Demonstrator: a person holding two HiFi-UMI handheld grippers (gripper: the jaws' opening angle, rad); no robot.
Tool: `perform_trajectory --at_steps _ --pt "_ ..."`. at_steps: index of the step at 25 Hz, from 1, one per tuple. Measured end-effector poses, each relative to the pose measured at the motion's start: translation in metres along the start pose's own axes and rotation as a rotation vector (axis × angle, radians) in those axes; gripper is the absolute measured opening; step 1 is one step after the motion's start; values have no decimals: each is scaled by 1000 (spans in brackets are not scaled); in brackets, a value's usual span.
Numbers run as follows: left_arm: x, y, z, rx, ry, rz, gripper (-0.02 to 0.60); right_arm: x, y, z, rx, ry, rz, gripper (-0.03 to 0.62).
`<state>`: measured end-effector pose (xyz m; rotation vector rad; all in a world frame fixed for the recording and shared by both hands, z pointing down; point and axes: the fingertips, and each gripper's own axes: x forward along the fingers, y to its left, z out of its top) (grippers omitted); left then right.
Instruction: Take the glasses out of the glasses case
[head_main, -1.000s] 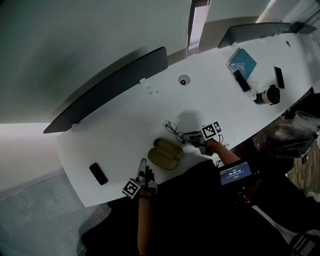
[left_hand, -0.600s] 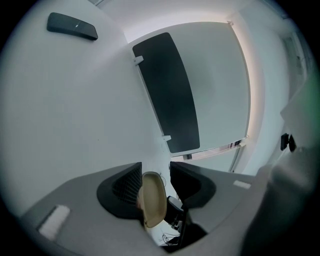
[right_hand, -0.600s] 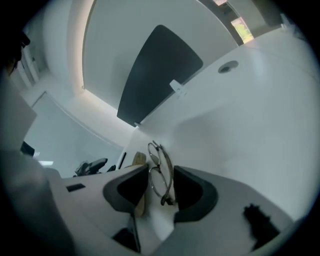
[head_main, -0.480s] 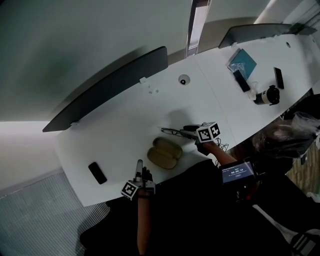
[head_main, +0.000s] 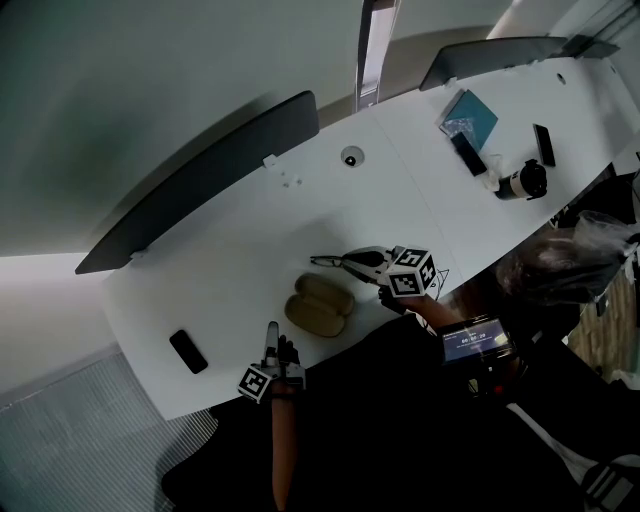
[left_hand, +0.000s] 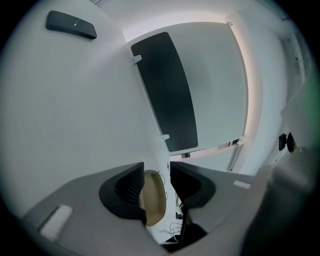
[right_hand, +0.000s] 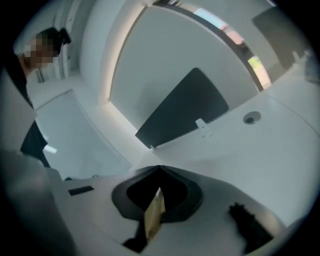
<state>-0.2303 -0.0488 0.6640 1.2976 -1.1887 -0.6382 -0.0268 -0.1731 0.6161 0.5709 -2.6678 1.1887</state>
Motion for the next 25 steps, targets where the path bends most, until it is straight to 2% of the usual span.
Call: perform_trajectory --at_steps 3,10,19,25 --pt "1 2 -2 -9 -1 0 161 14 15 -25 -169 140 -25 8" --pt "-6 5 -4 -10 -4 11 161 25 20 -56 -359 322 -38 8" --pt "-16 19 -9 -28 -23 29 160 23 15 -72 -497 443 -40 8" --pt "-15 17 -15 -46 -25 13 159 16 4 -78 -700 528 -82 8"
